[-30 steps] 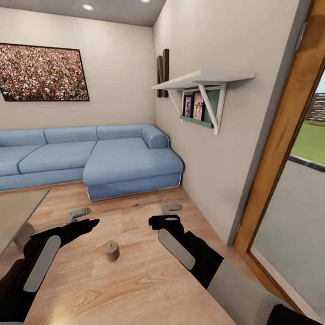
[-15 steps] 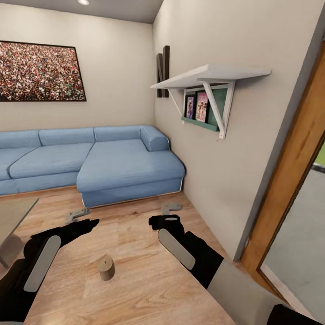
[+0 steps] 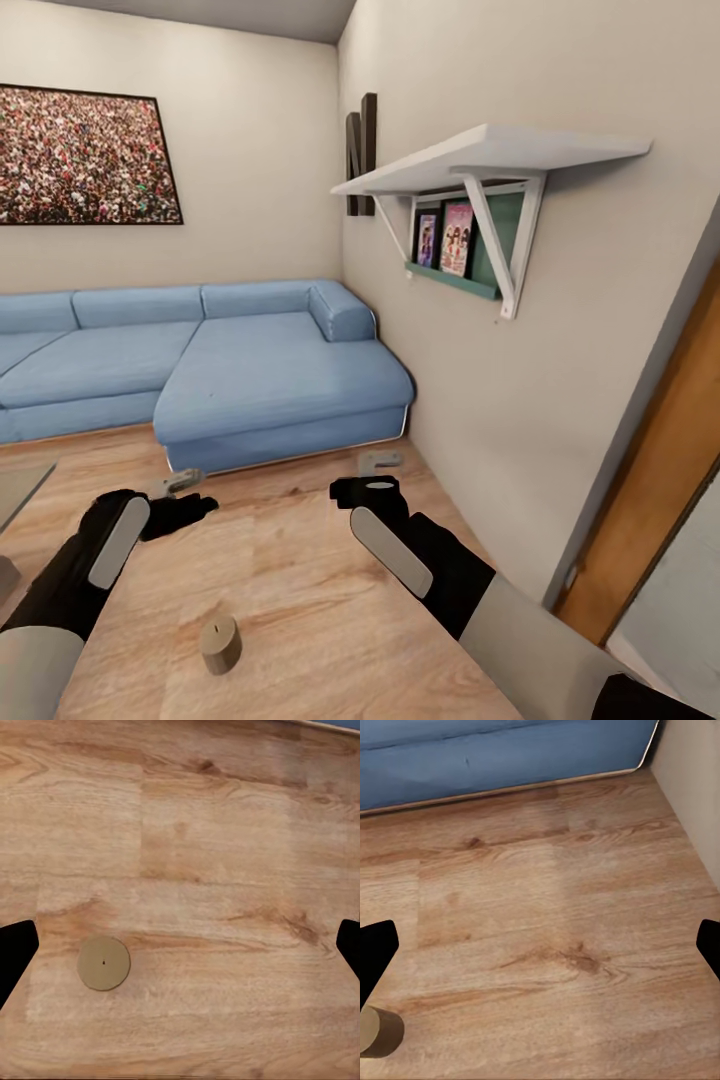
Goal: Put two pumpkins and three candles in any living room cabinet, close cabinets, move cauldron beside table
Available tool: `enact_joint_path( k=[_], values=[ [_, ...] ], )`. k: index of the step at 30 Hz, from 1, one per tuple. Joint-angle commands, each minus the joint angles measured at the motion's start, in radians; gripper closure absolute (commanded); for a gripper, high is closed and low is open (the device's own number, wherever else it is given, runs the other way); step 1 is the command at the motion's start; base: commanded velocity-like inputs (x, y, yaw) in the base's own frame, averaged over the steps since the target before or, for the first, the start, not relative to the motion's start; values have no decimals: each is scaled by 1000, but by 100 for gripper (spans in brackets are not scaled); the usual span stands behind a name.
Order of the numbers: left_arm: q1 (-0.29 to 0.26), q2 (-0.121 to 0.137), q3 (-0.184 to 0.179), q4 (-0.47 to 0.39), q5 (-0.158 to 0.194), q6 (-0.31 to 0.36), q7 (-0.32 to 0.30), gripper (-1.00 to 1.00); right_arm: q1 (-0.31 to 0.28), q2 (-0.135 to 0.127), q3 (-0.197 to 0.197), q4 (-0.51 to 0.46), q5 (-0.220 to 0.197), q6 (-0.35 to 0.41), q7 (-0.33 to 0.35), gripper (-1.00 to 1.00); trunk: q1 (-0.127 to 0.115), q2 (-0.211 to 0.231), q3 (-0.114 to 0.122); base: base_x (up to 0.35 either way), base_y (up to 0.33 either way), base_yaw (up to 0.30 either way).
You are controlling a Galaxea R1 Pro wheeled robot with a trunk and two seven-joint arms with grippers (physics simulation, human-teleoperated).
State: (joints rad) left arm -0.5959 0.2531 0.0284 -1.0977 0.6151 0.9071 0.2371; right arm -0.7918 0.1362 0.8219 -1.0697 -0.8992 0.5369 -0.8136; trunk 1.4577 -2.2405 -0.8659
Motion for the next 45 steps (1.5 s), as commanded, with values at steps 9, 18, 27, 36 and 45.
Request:
enact_joint_path(
  k=[9, 18, 27, 36, 45],
  values=[
    [-155, 46, -7, 431, 6, 0, 9, -100, -1, 1, 2, 0, -6, 4, -9, -100, 0, -1, -1, 337, 0, 0],
    [-180, 50, -10, 497, 6, 4, 10, -100, -4, 8, -32, 73, -30, 35, -4, -100, 0, -1, -1, 131, 0, 0],
    [-185, 48, -10, 498, 6, 4, 5, -100, -75, 34, -102, 369, -188, 70, 125, -100, 0, -1, -1, 8, 3, 0],
    [-185, 49, -10, 500, 5, 5, -2, -100, -96, 38, -107, 411, -199, 64, 154, -100, 0, -1, -1, 1, 74, 0],
    [-185, 42, -12, 503, 5, 24, 1, -100, -98, 38, -106, 406, -201, 63, 157, -100, 0, -1, -1, 0, 87, 0]
  ],
)
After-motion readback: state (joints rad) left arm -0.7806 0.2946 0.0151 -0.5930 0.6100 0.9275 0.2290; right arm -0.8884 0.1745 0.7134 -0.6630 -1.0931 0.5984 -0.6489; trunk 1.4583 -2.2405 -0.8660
